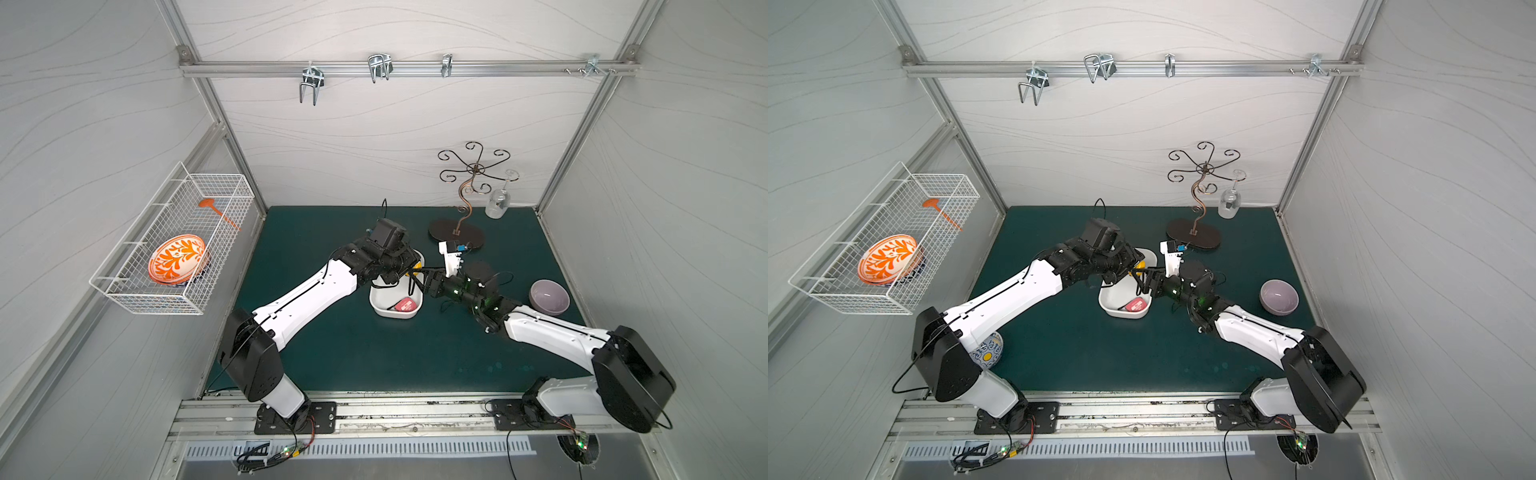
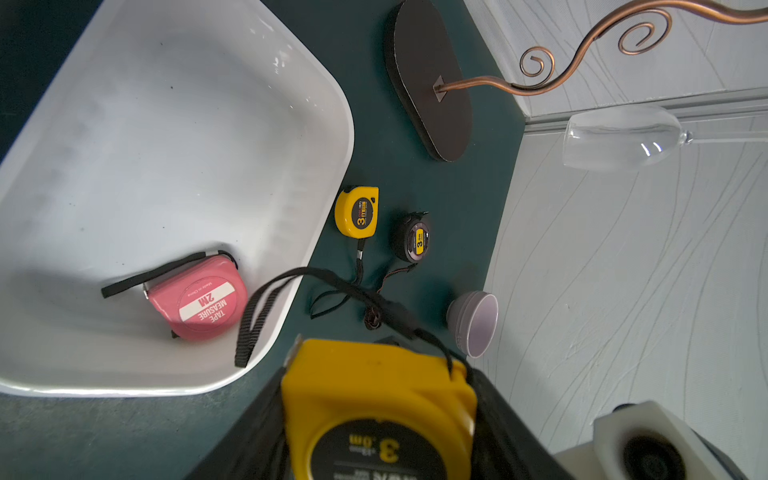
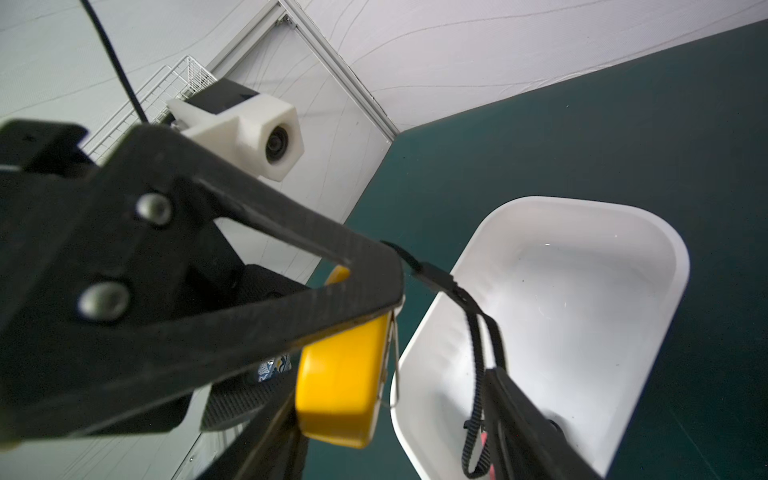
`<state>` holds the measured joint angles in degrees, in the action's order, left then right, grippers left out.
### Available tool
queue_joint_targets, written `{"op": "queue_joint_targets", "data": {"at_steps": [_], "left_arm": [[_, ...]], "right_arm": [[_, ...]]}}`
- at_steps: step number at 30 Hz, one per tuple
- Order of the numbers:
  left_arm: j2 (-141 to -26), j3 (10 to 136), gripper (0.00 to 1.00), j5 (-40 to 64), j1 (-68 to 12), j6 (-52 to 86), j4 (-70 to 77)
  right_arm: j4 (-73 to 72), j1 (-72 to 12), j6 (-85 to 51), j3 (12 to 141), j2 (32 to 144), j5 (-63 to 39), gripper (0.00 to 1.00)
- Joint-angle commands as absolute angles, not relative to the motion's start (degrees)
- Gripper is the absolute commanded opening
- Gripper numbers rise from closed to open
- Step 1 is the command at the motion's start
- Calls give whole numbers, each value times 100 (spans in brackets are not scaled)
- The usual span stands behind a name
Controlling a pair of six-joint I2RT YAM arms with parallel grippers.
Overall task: Take the tape measure out of the storage box
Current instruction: Place the tape measure at the center of the board.
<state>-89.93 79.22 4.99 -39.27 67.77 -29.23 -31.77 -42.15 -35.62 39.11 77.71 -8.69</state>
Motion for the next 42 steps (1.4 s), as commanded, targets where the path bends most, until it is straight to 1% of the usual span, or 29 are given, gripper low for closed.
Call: {"op": "queue_joint_targets", "data": {"at_steps": [1, 11, 15, 16, 19, 20, 21, 24, 26, 31, 35, 42], "left_arm": [[-8790, 7833, 0, 505, -3951, 6904, -2594], [-8754, 7752, 0, 522, -3946, 6970, -2447], [-8778, 7757, 0, 516, -3945, 6931, -2441], [-8779, 7752, 2, 495, -3938, 6918, -2430], [-8768, 7784, 44, 426, -3936, 6796, -2444], [-8771, 7803, 55, 390, -3922, 6732, -2475], [-8772, 7837, 64, 356, -3920, 6636, -2504], [-8836, 8036, 88, 138, -3881, 6276, -2806], [-8846, 8158, 99, -50, -3853, 6012, -2959], [-8928, 8415, 100, -140, -3697, 5241, -3339], [-9188, 8860, 100, 16, -3541, 4400, -3944], [-9666, 9421, 100, 361, -3381, 3399, -5065]], "right_arm": [[-3390, -4316, -3541, 4091, 7890, -673, 58], [-3539, -4383, -3656, 4012, 7936, -577, 19], [-3557, -4385, -3688, 3989, 7942, -572, 9], [-3545, -4385, -3687, 3990, 7938, -566, 8], [-3445, -4386, -3698, 3953, 7888, -490, 3], [-3409, -4378, -3692, 3933, 7860, -470, 1], [-3367, -4366, -3713, 3899, 7816, -449, 0], [-3289, -4193, -3892, 3737, 7705, -554, 0], [-3231, -3996, -4063, 3604, 7609, -679, 0], [-2806, -3383, -4254, 3421, 7247, -1275, 0], [-2195, -2874, -4416, 3462, 6931, -1824, 0], [-685, -2006, -4731, 3602, 5711, -2465, 0]]}}
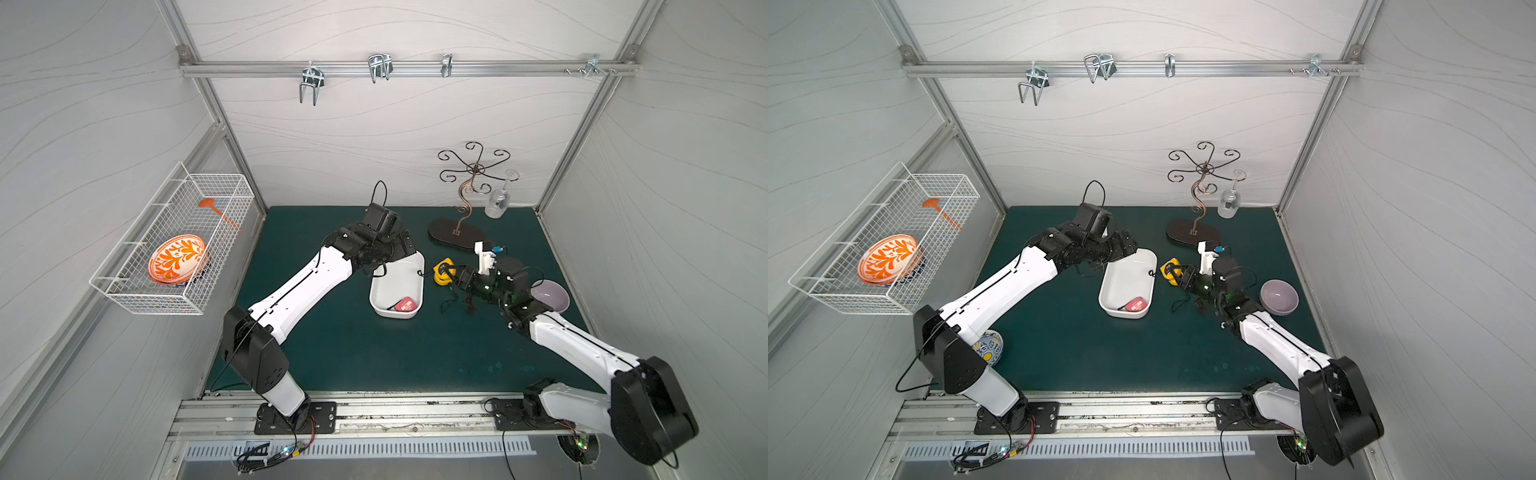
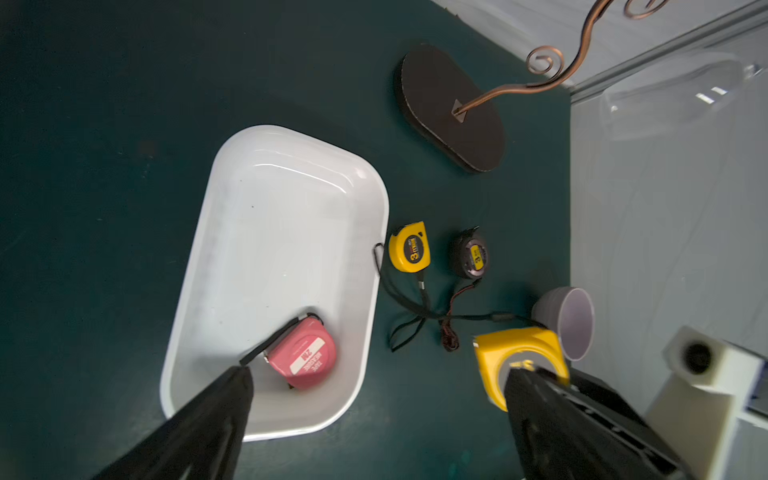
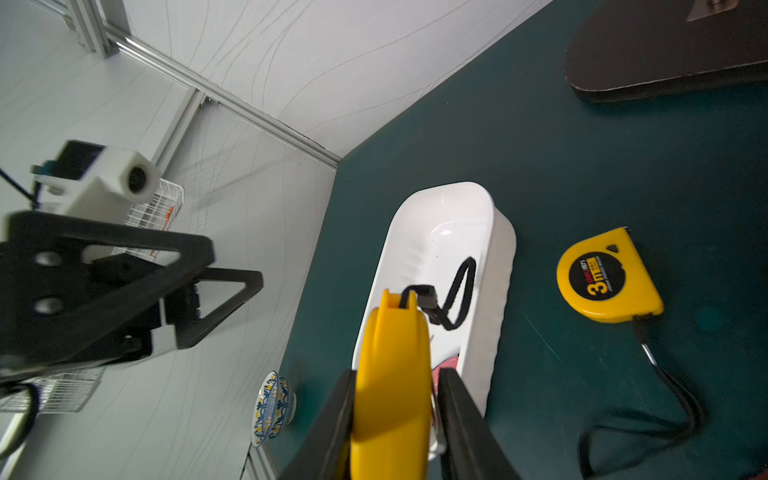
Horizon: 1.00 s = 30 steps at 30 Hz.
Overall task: Take the tape measure out of the storage box
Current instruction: Place the tape measure at the center of the board.
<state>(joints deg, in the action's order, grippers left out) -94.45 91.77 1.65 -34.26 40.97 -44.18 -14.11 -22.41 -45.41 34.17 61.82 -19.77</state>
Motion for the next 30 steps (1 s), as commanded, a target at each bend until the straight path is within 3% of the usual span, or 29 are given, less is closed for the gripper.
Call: {"op": "queue_joint_targets", "data": {"at_steps": [1, 6, 12, 25, 30], "left_arm": [[-9709, 9422, 100, 395, -3382, 3358, -5129], [-9801, 9205, 100, 661, -3380, 3221, -5102], [-9990, 9097, 100, 818, -3385, 2892, -5149], [-10270, 8938, 99, 852, -3400, 2580, -5104], [-10315, 8920, 99, 831, -3398, 2462, -5119]], "right_arm": [[-489, -1900, -4776, 3619, 5544, -2522, 0], [391, -1276, -4968, 3607, 5028, -2961, 1], [438, -620, -5074, 3121, 4952, -3506, 2], [-318, 161, -4811, 1995, 5732, -3555, 4], [96, 176, -4582, 1984, 5823, -3267, 3]]}}
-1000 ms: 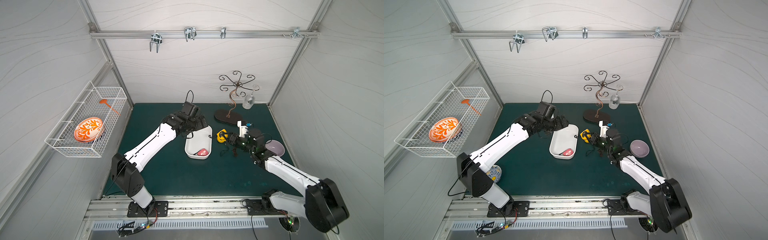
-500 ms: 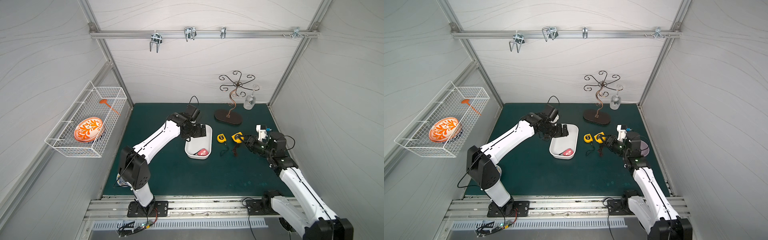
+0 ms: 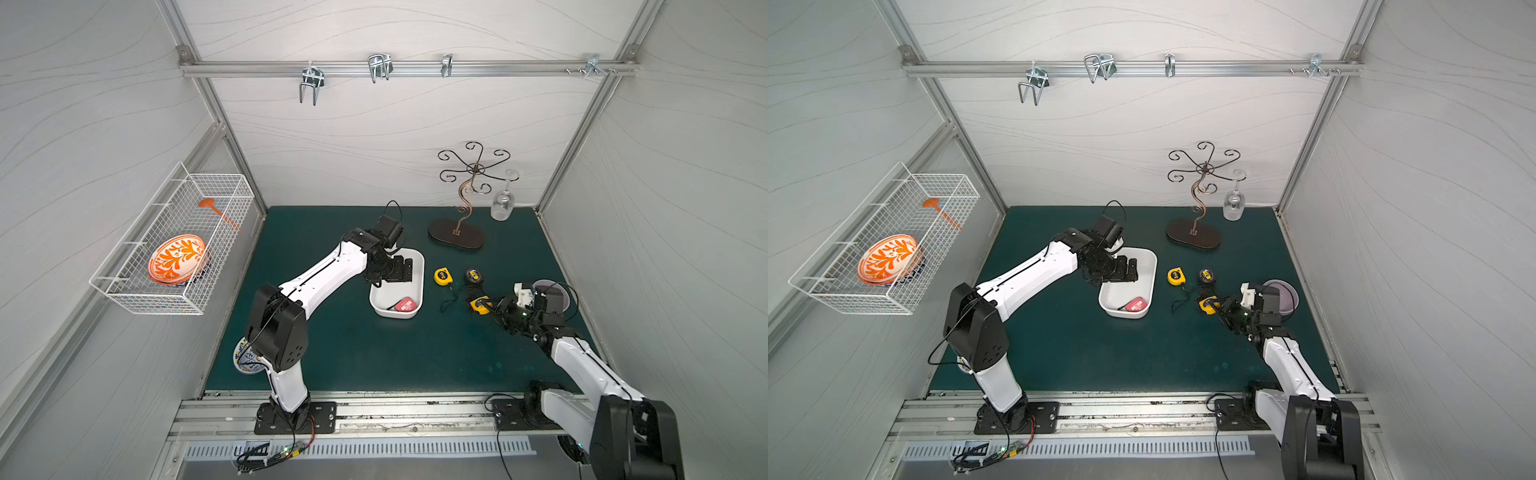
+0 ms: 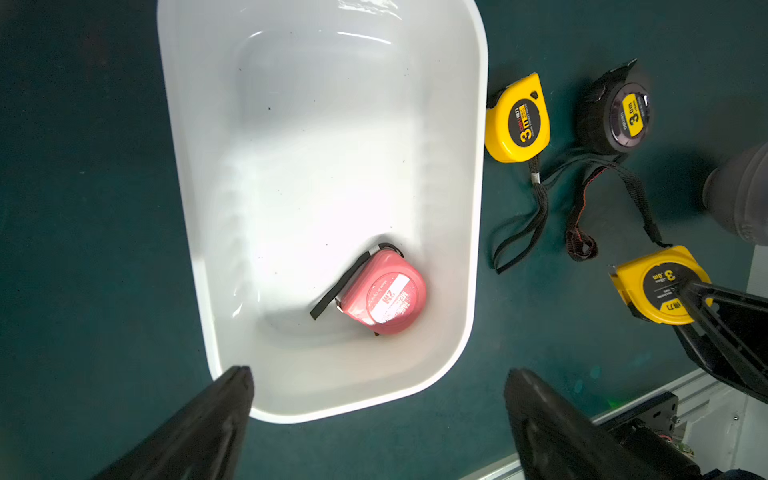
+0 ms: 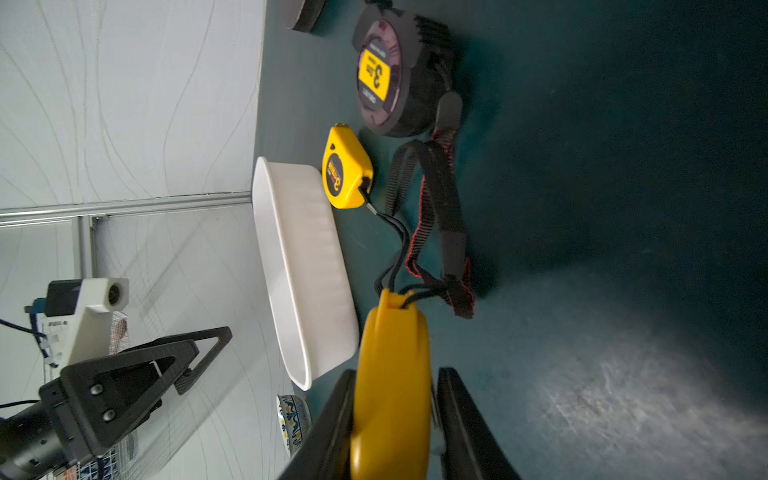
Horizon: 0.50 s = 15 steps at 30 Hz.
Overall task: Take the tape measure out of the storage box
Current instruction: Place the tape measure at the center of the board.
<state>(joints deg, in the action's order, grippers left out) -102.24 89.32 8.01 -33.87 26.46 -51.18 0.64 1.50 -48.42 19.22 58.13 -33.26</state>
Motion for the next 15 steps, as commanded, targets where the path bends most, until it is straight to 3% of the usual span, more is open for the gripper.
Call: {"op": "queue_joint_targets", "data": {"at_steps": [1, 10, 15], "left_arm": [[-10310, 8895, 99, 823, -3393, 2452, -5116], [-10269, 8684, 99, 831, -3398, 2443, -4940], [-10254, 8640, 99, 802, -3393, 2401, -4944]], "right_arm": [[178, 176, -4528, 1995, 5846, -3233, 3], [409, 176, -4296, 1969, 6311, -2941, 7], [814, 176, -4202, 2060, 6327, -2787, 22]]}}
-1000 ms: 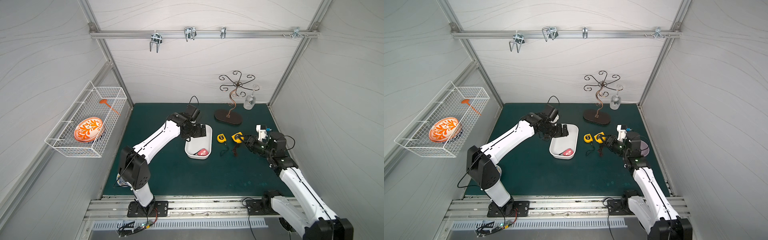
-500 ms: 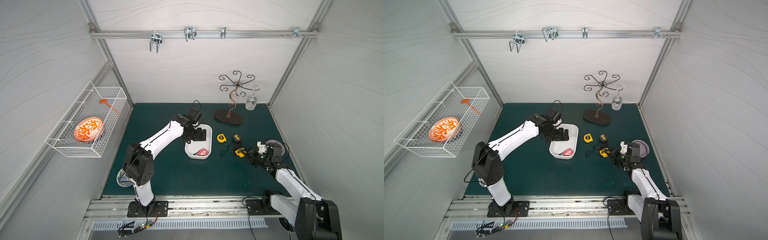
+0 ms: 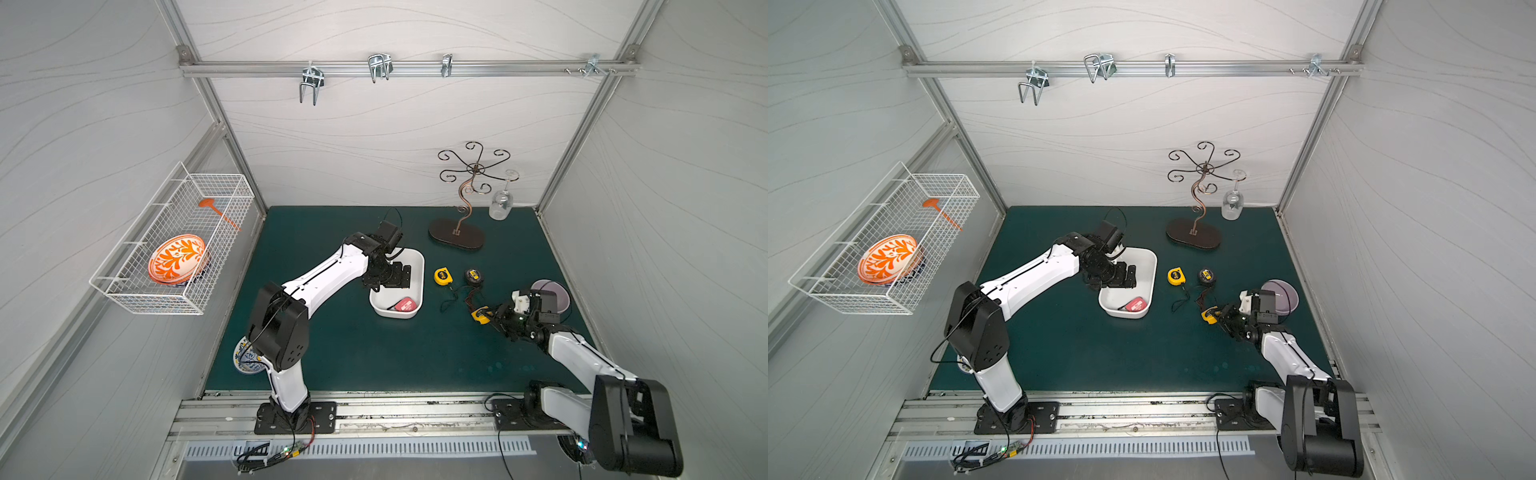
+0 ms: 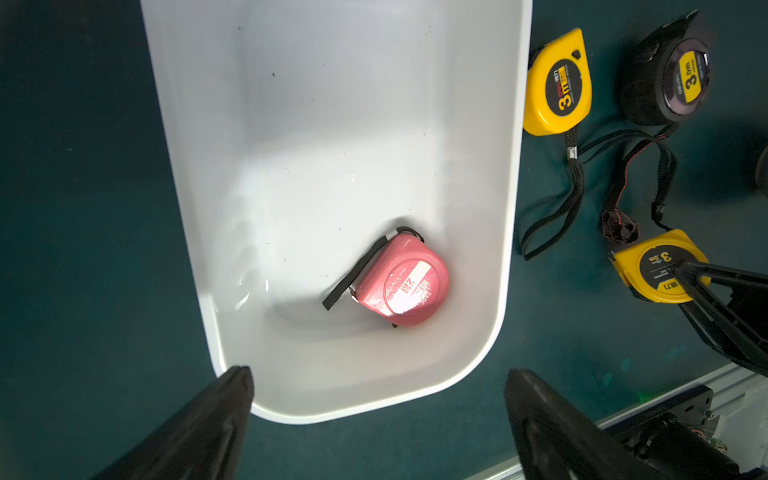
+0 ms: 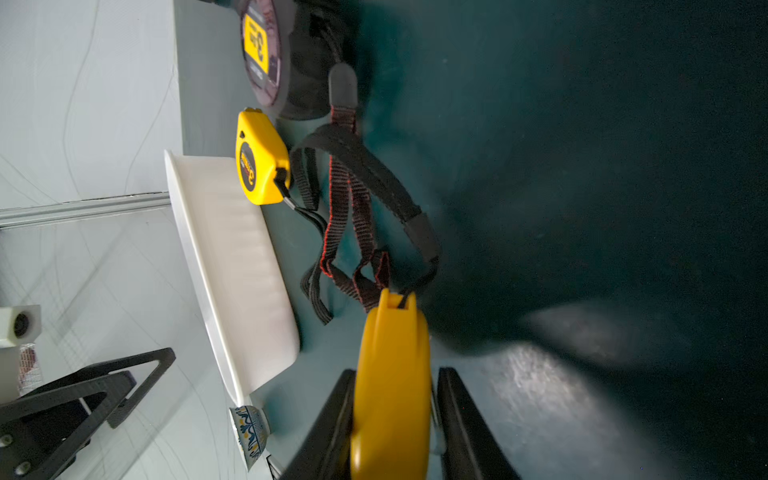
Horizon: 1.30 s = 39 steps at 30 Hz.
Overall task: Take the tape measure out of the storage box
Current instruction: Place the tape measure at the center of the board.
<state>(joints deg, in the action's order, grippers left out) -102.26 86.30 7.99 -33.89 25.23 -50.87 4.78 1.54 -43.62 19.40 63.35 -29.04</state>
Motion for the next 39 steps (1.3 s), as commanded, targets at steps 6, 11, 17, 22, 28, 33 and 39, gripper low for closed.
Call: {"op": "queue_joint_targets", "data": {"at_steps": [6, 11, 17, 22, 28, 33, 39], "left_arm": [[-10307, 8644, 99, 782, -3394, 2390, -4970], [-10425, 8743, 99, 826, -3393, 2391, -5035], [-10614, 8909, 100, 914, -3486, 2245, -5302], [-10891, 9143, 100, 873, -3591, 2079, -5678], [-11341, 9580, 99, 664, -3751, 1866, -6117], [-11692, 9827, 99, 650, -3776, 1833, -6176], [-11928, 9714, 96, 812, -3835, 1626, -5996]], "right_arm": [[1587, 169, -4228, 2022, 5830, -2496, 52], [2024, 160, -4179, 2068, 5477, -2490, 69], [2943, 3, -4006, 2577, 5091, -2520, 81], [3965, -122, -3765, 3178, 4845, -2370, 92], [4577, -180, -3499, 3813, 4871, -2198, 99], [4495, -192, -3536, 4225, 5132, -2239, 99], [4430, -191, -3587, 4504, 5300, -2241, 99]]}}
